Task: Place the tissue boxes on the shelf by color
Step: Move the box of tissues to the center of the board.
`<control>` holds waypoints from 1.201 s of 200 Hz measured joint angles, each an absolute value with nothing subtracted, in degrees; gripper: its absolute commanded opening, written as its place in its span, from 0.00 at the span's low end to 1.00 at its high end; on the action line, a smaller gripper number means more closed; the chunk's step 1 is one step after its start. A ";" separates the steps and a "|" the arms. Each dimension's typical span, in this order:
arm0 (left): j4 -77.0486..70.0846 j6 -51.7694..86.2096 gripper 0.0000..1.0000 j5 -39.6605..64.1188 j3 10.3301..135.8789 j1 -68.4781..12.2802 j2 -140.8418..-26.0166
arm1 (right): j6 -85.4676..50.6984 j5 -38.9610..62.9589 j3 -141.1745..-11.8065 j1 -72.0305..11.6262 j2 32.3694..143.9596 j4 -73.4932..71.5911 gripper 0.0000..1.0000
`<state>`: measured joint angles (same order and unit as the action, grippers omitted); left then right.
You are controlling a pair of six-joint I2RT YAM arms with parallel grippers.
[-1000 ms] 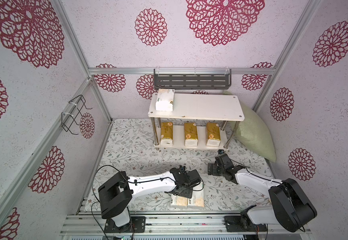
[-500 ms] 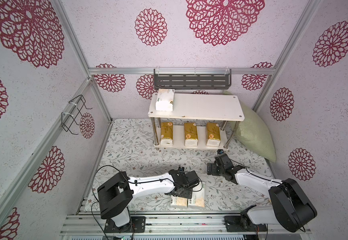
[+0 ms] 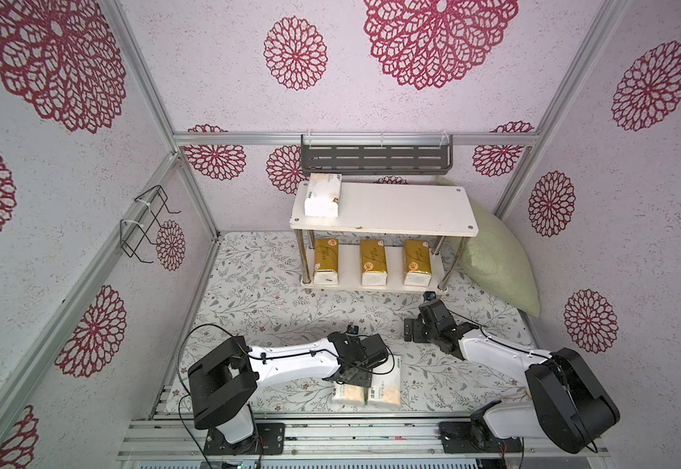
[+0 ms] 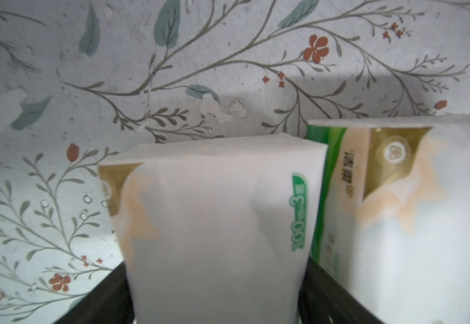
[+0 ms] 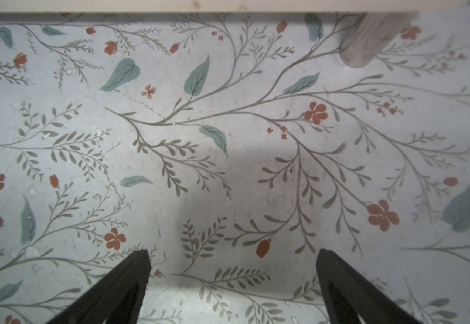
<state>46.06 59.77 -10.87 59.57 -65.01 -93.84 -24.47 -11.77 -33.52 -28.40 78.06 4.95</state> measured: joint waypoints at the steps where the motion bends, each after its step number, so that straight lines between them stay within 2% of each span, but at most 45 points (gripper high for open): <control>1: 46.11 59.75 0.87 -11.00 59.53 -64.93 -93.76 | -24.45 -11.77 -33.52 -28.40 78.06 4.95 0.99; 53: 47.62 57.49 0.87 -14.20 59.53 -60.53 -91.79 | -24.47 -11.77 -33.52 -28.58 78.32 4.89 0.99; 132: 45.10 46.63 0.88 -15.97 64.27 -48.95 -94.04 | -24.53 -11.75 -33.52 -29.06 79.50 4.32 0.99; 199: 41.39 39.83 1.00 -15.73 64.99 -46.39 -97.62 | -24.56 -11.75 -33.52 -29.21 79.92 4.03 0.99; 240: 39.97 39.07 0.97 -16.03 64.73 -46.28 -97.38 | -24.58 -11.73 -33.52 -29.36 79.94 3.97 0.99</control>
<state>39.97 39.07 -16.03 64.73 -46.28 -97.38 -24.58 -11.73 -33.52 -29.36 79.94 3.97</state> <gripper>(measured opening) 0.976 0.993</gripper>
